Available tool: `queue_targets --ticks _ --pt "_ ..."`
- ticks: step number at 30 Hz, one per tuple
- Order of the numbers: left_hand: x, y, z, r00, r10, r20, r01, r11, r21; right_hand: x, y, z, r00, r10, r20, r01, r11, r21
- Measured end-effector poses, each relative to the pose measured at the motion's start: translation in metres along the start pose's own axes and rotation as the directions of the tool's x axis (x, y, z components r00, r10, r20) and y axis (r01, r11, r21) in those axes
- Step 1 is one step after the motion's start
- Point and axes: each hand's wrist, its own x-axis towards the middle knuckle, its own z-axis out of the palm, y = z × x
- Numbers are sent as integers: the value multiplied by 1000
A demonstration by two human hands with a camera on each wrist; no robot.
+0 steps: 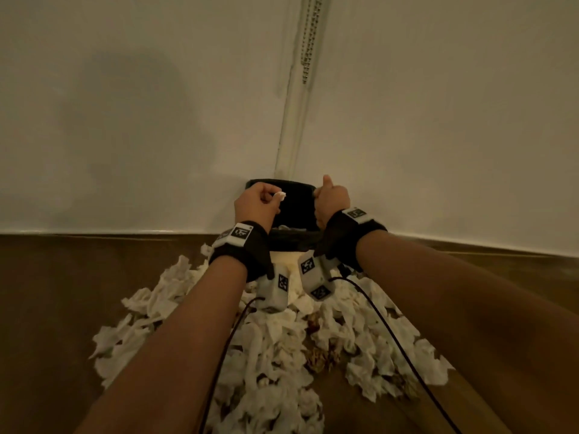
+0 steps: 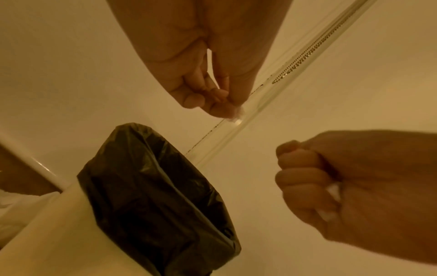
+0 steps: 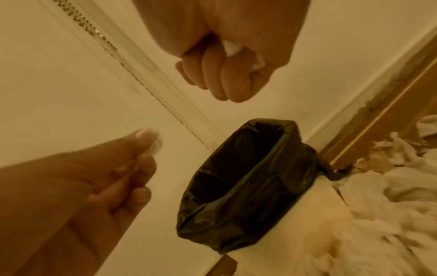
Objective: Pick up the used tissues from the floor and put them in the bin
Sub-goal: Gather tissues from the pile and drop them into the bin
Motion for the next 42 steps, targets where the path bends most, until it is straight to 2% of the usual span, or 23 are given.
queue_targets --ticks 1,2,3,7,11,16,18,20,23,27,29,32,34,36,39,42 --pt "5 0 0 1000 -23 11 23 1000 6 2 -10 1 993 100 57 -110 969 223" --pt "8 -1 1 998 -50 26 50 999 3 1 -13 6 997 32 76 -51 966 253" --pt "11 -3 2 996 -76 46 77 997 -5 1 -17 10 990 19 137 -57 958 281" --pt "14 -10 4 985 -124 119 122 992 24 -2 -25 19 961 71 268 -175 905 388" --pt "9 -16 2 993 -54 105 45 995 86 -1 -13 5 951 141 276 -224 929 294" --pt "-22 -23 9 973 9 233 -25 997 66 -12 35 -11 972 76 224 -133 958 255" --pt "-39 -32 16 955 2 297 -36 993 108 -18 65 -16 975 84 206 -120 978 173" --pt "-59 -43 23 929 -18 371 -49 984 171 -26 98 -18 968 145 205 -171 979 114" --pt "-89 -62 33 860 -98 502 -53 959 278 -44 143 -19 956 231 182 -241 970 33" --pt "-125 -85 41 748 -201 633 -108 904 415 -64 193 -18 960 234 156 -213 967 -140" --pt "-139 -92 45 715 -203 669 -168 879 447 -72 210 -18 963 218 159 -169 946 -278" --pt "-153 -98 51 705 -213 676 -196 858 475 -82 229 -16 962 149 227 -7 849 -528" --pt "-158 -102 54 696 -223 683 -211 845 491 -87 240 -13 934 124 336 132 752 -646" --pt "-162 -105 59 688 -218 692 -233 837 496 -90 251 -11 912 123 390 221 654 -724" --pt "-168 -106 71 658 -212 722 -315 794 520 -90 265 -10 909 170 380 215 592 -777" --pt "-177 -106 87 619 -221 754 -433 704 563 -86 277 -10 861 238 450 254 565 -785"
